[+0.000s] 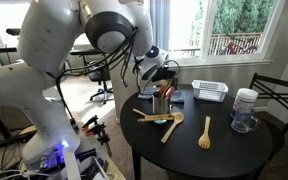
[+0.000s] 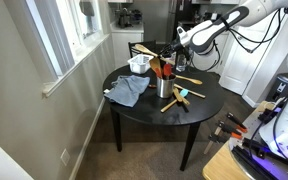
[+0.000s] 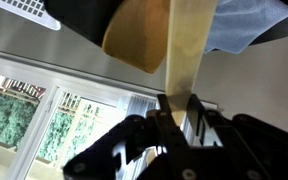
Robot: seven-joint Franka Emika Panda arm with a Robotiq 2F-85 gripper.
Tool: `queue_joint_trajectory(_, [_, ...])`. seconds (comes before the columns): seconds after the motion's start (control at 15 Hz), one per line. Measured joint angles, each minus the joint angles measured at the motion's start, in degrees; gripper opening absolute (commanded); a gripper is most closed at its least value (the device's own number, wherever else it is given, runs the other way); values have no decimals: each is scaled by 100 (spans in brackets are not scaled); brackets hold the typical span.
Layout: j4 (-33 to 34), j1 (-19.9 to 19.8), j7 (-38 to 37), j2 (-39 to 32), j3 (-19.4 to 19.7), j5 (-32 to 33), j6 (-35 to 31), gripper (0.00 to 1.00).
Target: Put the spoon into the bucket
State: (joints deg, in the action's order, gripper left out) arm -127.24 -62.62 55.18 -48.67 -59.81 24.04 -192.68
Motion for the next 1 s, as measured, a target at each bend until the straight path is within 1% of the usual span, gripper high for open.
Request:
queue_joint_trajectory(0.2, [-1,-125,28,-404,-13,407,0,11])
queue_joint_trajectory(0.67, [2,-735,47,-1596,-123,1568,-25,11])
queue_joint_trajectory(1.0, [30,-1050,52,-2408,-128,2266,-25,11])
